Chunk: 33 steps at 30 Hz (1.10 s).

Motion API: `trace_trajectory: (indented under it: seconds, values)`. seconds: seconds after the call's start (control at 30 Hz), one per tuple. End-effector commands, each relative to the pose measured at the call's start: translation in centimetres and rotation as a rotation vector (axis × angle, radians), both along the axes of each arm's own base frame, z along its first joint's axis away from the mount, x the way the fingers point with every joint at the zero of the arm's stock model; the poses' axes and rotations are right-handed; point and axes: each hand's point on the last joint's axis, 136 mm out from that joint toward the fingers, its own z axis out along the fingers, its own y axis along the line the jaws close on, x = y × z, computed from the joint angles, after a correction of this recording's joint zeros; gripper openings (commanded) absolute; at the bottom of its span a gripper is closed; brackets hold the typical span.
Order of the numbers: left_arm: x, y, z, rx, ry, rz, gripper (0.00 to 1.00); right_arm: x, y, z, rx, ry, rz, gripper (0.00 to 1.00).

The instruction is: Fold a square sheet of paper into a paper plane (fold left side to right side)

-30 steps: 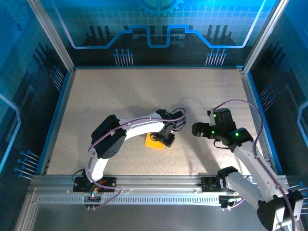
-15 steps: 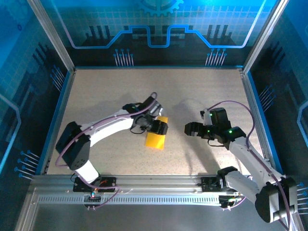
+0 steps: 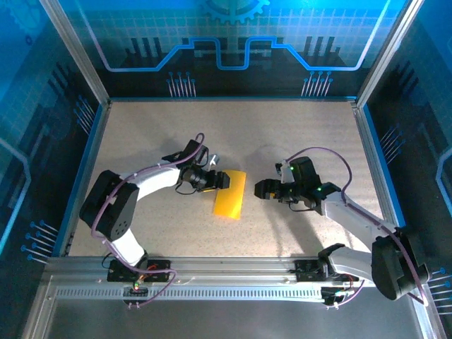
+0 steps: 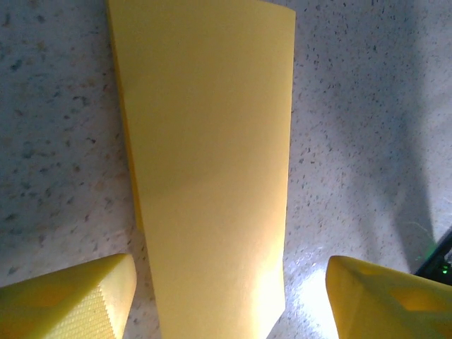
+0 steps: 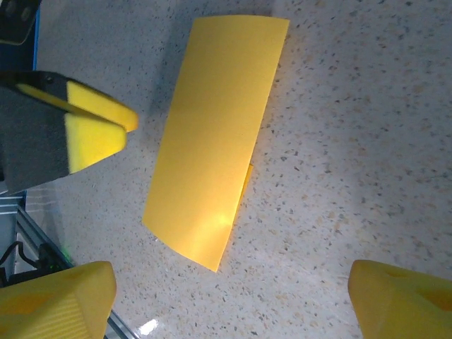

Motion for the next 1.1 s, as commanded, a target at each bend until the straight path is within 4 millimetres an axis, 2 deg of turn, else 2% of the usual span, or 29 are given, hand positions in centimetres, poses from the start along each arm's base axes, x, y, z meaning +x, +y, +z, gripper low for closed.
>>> trace_trajectory:
  seconds: [0.0, 0.17, 0.43, 1.07]
  values:
    - [0.2, -1.2, -0.3, -0.086, 0.016, -0.031, 0.70, 0.3, 1.4, 0.7, 0.042, -0.014, 0.026, 0.85]
    - [0.4, -0.9, -1.7, -0.060, 0.035, -0.028, 0.69, 0.4, 1.8, 0.7, 0.044, -0.015, 0.037, 0.85]
    - [0.4, -0.8, -2.6, -0.050, 0.051, -0.026, 0.67, 0.4, 1.9, 0.6, 0.042, -0.018, 0.043, 0.85]
    - [-0.4, -0.4, -2.0, -0.059, 0.049, -0.012, 0.17, 0.4, 2.1, 0.2, 0.041, -0.012, 0.051, 0.83]
